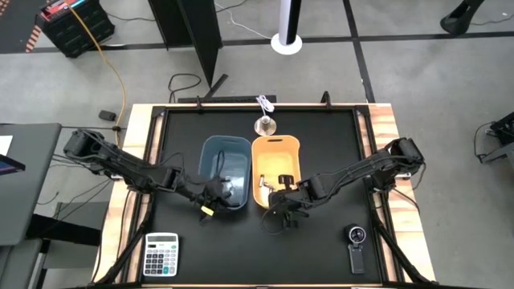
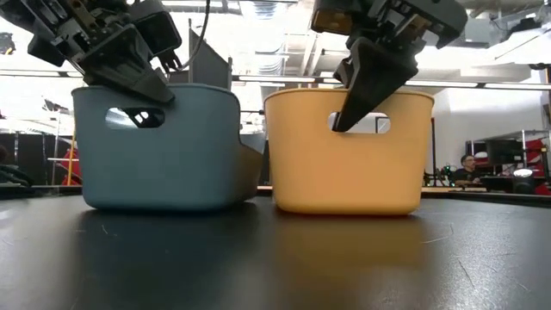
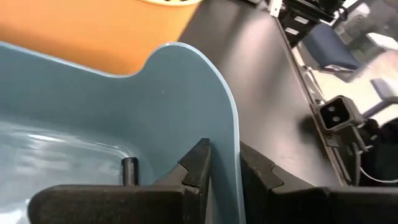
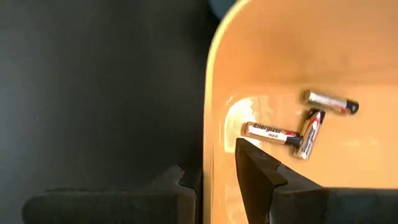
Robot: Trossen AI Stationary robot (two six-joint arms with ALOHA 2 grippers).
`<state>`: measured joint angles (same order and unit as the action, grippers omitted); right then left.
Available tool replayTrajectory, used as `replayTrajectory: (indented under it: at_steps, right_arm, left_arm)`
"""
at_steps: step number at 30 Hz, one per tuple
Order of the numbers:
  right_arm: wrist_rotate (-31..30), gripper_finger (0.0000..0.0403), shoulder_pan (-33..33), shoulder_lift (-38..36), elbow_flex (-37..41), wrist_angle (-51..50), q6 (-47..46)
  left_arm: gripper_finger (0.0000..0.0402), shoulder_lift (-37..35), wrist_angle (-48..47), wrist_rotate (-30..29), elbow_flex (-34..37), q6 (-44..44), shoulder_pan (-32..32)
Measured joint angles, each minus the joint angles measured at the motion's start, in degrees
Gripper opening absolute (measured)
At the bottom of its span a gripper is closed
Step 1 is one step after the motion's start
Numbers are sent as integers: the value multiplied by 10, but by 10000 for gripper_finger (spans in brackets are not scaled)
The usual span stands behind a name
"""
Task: Sort batteries
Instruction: Move the yellow and blue bins to the center
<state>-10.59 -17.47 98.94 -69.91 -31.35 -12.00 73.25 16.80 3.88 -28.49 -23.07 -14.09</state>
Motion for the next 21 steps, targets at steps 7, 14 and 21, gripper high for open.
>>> replayTrajectory:
  at_steps: [7,14,21]
  right_arm:
    - [0,98,0,0,0,13,6]
    - [0,98,0,0,0,48,5]
    - [0,98,0,0,0,54,0]
  left_arm:
    - [51,0,9,6,0,6,-6]
    - [51,0,50,-12,1,2,-6]
    - [51,0,51,-37,1,6,-6]
